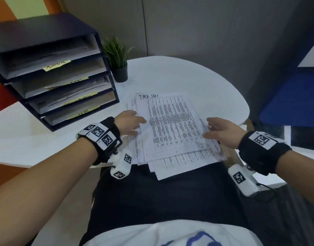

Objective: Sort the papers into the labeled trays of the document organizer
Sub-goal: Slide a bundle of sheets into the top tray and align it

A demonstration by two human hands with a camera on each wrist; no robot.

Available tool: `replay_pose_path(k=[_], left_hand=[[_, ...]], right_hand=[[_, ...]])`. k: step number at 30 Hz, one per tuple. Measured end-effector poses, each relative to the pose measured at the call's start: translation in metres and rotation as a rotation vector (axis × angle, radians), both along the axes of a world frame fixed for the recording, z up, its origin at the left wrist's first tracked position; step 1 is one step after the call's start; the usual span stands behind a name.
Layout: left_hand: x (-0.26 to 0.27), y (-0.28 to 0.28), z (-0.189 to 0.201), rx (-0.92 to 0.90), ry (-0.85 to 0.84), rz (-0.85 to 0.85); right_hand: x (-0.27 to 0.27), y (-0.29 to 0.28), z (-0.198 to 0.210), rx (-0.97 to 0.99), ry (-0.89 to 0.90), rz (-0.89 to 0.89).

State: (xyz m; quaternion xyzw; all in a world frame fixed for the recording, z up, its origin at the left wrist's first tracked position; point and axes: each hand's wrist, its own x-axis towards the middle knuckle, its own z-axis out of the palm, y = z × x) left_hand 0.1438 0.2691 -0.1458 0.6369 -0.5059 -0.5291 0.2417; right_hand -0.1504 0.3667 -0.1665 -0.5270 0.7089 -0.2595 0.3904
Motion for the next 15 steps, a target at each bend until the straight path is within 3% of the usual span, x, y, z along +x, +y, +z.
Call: replay_pose_path(k=[5,9,15], left_hand=[[-0.001,-0.002,0.007,0.039,0.119,0.123],[0.005,-0.003,0.004,0.03,0.138,0.079],[0.01,-0.002,0.002,-0.081,-0.066,-0.02]], right_hand=[[0.013,-0.003,-0.001,-0.001,-0.009,0.05],[0.012,0.002,-0.002,0.0,-0.017,0.077],[0.012,0.001,-0.002,-0.013,0.054,0.117]])
